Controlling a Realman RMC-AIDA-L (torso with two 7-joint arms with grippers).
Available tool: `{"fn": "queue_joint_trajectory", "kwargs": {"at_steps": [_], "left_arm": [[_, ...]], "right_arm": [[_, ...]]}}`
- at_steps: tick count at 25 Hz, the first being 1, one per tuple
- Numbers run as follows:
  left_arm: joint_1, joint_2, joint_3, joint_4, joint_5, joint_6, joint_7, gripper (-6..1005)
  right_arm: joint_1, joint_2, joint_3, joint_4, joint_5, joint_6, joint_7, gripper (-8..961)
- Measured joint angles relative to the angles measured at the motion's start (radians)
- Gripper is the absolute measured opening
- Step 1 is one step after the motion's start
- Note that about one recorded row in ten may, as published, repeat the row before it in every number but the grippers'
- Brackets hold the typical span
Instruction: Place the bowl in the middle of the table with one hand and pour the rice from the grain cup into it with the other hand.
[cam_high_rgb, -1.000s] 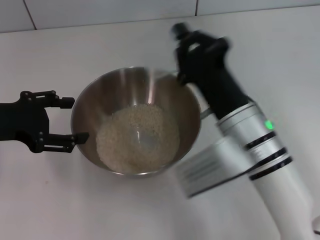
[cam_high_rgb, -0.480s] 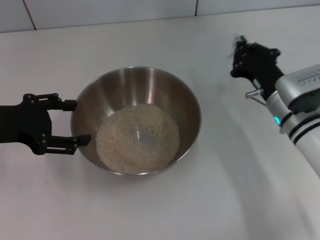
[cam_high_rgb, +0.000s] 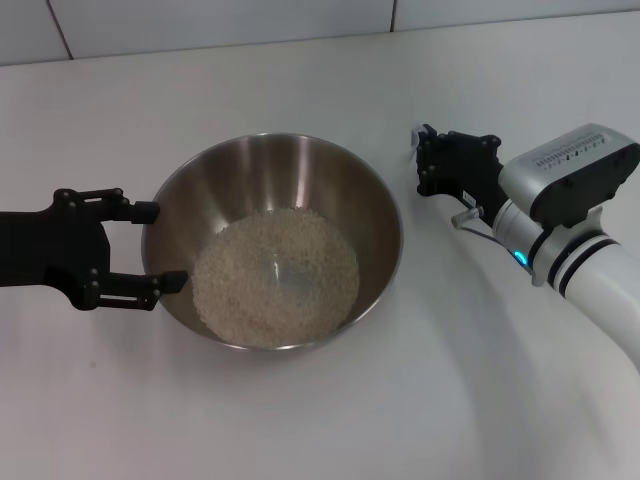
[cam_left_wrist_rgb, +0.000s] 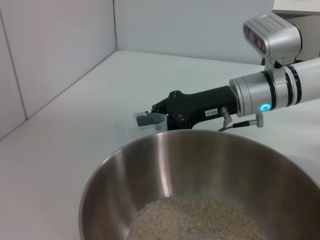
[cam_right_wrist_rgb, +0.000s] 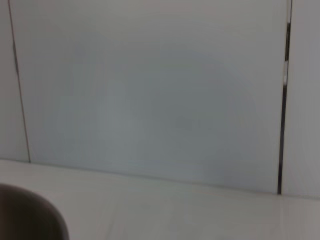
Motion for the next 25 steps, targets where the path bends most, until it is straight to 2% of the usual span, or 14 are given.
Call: {"fn": "queue_joint_trajectory", "kwargs": {"at_steps": [6,11,16,21,22,23,24,25], "left_arm": [[0.0,0.0,0.007,0.0,0.002,-0.003,-0.002,862],[0.0,0.0,0.007,0.0,0.003,-0.002,-0.004,862],[-0.002,0.0,0.007,-0.001,0.003,-0.002,-0.004,863],[-0.006,0.001,0.007,-0.001,0.004,-0.002,-0.005,863],[-0.006,0.001,0.007,-0.001,0.004,-0.002,-0.005,863],[-0.005,0.001,0.007,-0.002,0.004,-0.002,-0.005,862],[-0.005,0.001,0.007,-0.002,0.004,-0.002,-0.005,862],[-0.004,0.001,0.007,-0.001,0.004,-0.002,-0.005,862]], "right_arm": [[-0.042,0.0,-0.001,0.021,-0.004,-0.004,-0.001,111],[-0.142,-0.004,-0.002,0.057,-0.047,-0.118,-0.003,117],[-0.196,-0.007,0.01,0.083,-0.062,-0.177,-0.037,333],[-0.25,-0.008,0.001,0.098,-0.062,-0.235,-0.055,610],[-0.271,-0.008,0.001,0.098,-0.063,-0.272,-0.066,650],[-0.318,-0.008,0.001,0.091,-0.063,-0.382,-0.086,689],[-0.318,-0.008,0.001,0.091,-0.063,-0.382,-0.086,729],[-0.364,-0.012,0.007,0.064,-0.063,-0.549,-0.086,768]]}}
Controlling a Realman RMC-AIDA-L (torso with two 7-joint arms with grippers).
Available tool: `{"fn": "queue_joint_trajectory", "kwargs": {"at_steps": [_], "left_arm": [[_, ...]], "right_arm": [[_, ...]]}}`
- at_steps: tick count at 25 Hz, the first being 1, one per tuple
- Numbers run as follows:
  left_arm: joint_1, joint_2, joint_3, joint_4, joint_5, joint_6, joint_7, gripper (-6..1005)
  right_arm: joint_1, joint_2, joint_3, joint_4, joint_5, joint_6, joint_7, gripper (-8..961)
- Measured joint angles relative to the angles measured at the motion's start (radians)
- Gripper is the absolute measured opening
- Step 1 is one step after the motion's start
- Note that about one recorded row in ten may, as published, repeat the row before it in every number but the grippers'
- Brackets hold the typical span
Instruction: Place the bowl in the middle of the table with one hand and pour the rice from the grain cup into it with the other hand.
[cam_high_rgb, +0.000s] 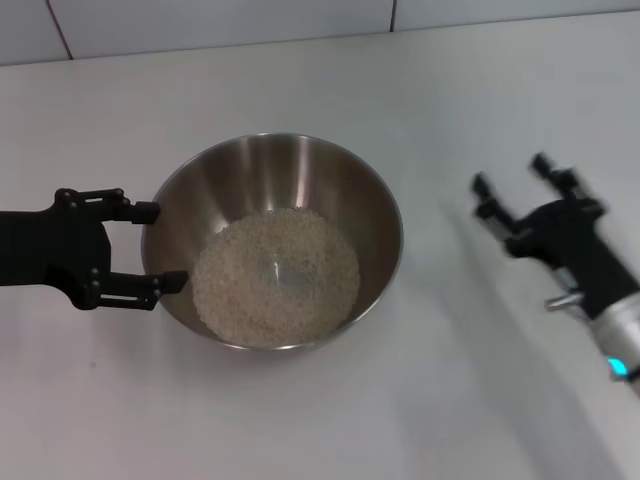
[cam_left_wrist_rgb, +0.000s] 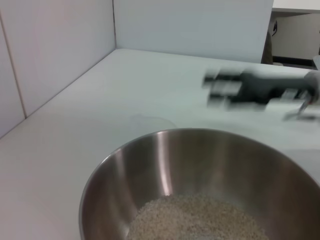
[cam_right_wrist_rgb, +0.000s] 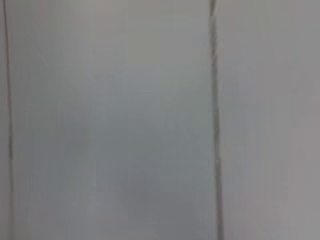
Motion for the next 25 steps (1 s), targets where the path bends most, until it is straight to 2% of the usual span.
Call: {"fn": "queue_joint_trajectory", "kwargs": {"at_steps": [1,2,3,4,5,6,7,8,9,10,11,12,13,14,15,16,17,18,19,20,21,22,23,24,25], "left_arm": [[0.0,0.0,0.0,0.0,0.0,0.0,0.0,862],[0.0,0.0,0.0,0.0,0.0,0.0,0.0,862],[0.0,0.0,0.0,0.0,0.0,0.0,0.0,862],[0.002,0.0,0.0,0.003,0.0,0.0,0.0,862],[0.002,0.0,0.0,0.003,0.0,0.0,0.0,862],[0.002,0.0,0.0,0.003,0.0,0.0,0.0,862],[0.003,0.0,0.0,0.005,-0.004,0.001,0.002,862],[0.003,0.0,0.0,0.005,-0.004,0.001,0.002,862],[0.003,0.0,0.0,0.005,-0.004,0.001,0.002,862],[0.003,0.0,0.002,0.004,-0.005,0.001,0.004,863],[0.003,0.0,0.002,0.004,-0.005,0.001,0.004,863],[0.003,0.0,0.002,0.004,-0.005,0.001,0.004,863],[0.001,-0.001,0.006,0.002,-0.005,0.0,0.004,863],[0.001,-0.001,0.006,0.002,-0.005,0.0,0.004,863],[-0.003,-0.002,0.012,0.0,-0.006,0.0,0.004,863],[-0.005,-0.003,0.018,0.0,-0.007,0.0,0.004,863],[-0.005,-0.003,0.018,0.0,-0.007,0.0,0.004,863],[-0.006,-0.003,0.024,0.0,-0.011,-0.001,0.003,862],[-0.006,-0.001,0.032,0.001,-0.015,-0.002,0.001,862],[-0.005,-0.001,0.035,0.004,-0.016,-0.003,0.0,862],[-0.005,-0.001,0.035,0.004,-0.016,-0.003,0.0,862],[-0.005,-0.001,0.038,0.004,-0.016,-0.003,-0.001,862],[-0.005,-0.001,0.038,0.004,-0.016,-0.003,-0.001,863],[-0.007,-0.002,0.041,0.003,-0.015,-0.003,-0.003,863],[-0.007,-0.002,0.041,0.002,-0.015,-0.003,-0.003,863]], "right_arm": [[0.0,0.0,0.0,0.0,0.0,0.0,0.0,768],[-0.013,-0.008,0.003,-0.027,0.0,-0.102,0.029,768],[-0.008,-0.039,-0.004,-0.103,-0.002,-0.28,0.142,768],[-0.008,-0.039,-0.004,-0.103,-0.002,-0.28,0.142,768],[0.033,-0.077,-0.025,-0.19,-0.035,-0.377,0.311,768],[0.033,-0.077,-0.025,-0.19,-0.035,-0.377,0.311,768],[0.076,-0.101,-0.047,-0.265,-0.07,-0.431,0.451,768],[0.16,-0.122,-0.103,-0.422,-0.132,-0.526,0.668,768],[0.16,-0.122,-0.103,-0.422,-0.132,-0.526,0.668,768],[0.201,-0.12,-0.14,-0.499,-0.152,-0.562,0.734,768],[0.241,-0.11,-0.189,-0.589,-0.165,-0.593,0.79,769],[0.279,-0.091,-0.246,-0.678,-0.174,-0.618,0.837,769],[0.329,-0.03,-0.363,-0.88,-0.176,-0.628,0.913,769],[0.329,-0.03,-0.363,-0.88,-0.176,-0.628,0.913,769],[0.358,0.01,-0.487,-1.037,-0.173,-0.608,0.977,769],[0.358,0.01,-0.487,-1.037,-0.173,-0.608,0.977,769],[0.371,0.016,-0.557,-1.099,-0.168,-0.587,1.018,769],[0.387,0.014,-0.656,-1.138,-0.155,-0.545,1.101,769],[0.387,0.014,-0.656,-1.138,-0.155,-0.545,1.101,769],[0.399,0.015,-0.766,-1.169,-0.146,-0.493,1.189,769],[0.399,0.015,-0.766,-1.169,-0.146,-0.493,1.189,769],[0.4,0.016,-0.827,-1.185,-0.14,-0.465,1.222,769],[0.394,0.016,-0.942,-1.208,-0.113,-0.421,1.276,765],[0.394,0.016,-0.942,-1.208,-0.113,-0.421,1.276,762],[0.375,0.017,-1.054,-1.236,-0.067,-0.379,1.322,758]]}}
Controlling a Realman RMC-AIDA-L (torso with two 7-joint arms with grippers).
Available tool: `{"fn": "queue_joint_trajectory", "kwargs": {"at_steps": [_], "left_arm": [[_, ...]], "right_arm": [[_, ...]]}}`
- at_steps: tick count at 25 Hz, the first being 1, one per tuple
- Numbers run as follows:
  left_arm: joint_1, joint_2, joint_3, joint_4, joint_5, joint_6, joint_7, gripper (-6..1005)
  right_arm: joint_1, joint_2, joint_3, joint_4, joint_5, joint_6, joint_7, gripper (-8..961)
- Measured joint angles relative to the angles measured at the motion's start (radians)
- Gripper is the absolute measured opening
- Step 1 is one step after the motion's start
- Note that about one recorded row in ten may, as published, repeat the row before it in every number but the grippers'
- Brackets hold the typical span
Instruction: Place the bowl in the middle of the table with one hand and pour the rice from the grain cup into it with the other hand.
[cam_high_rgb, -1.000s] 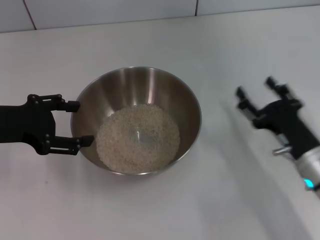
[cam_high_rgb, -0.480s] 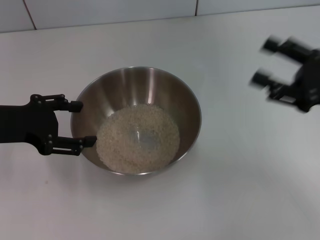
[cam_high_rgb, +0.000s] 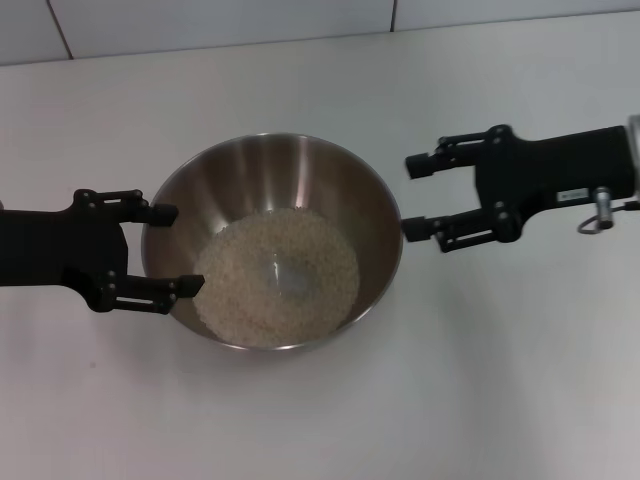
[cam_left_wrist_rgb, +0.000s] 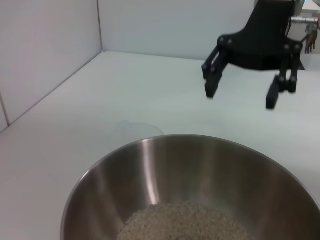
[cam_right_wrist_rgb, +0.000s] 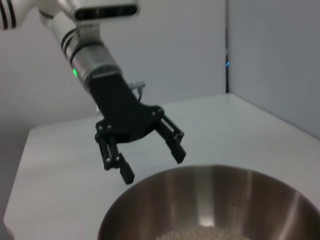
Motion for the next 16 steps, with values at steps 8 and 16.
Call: {"fn": "queue_joint_trajectory", "kwargs": {"at_steps": [8,16], "left_arm": [[0.004,0.0,-0.002,0.005,-0.003,0.0,-0.001,863],[0.005,0.001,0.0,0.005,-0.004,-0.005,-0.001,863]], "right_arm": [[-0.119,-0.001,-0.328,-0.127,0.179,0.158,0.077,758],[-0.122,-0.001,-0.337,-0.119,0.182,0.174,0.093,758]]}}
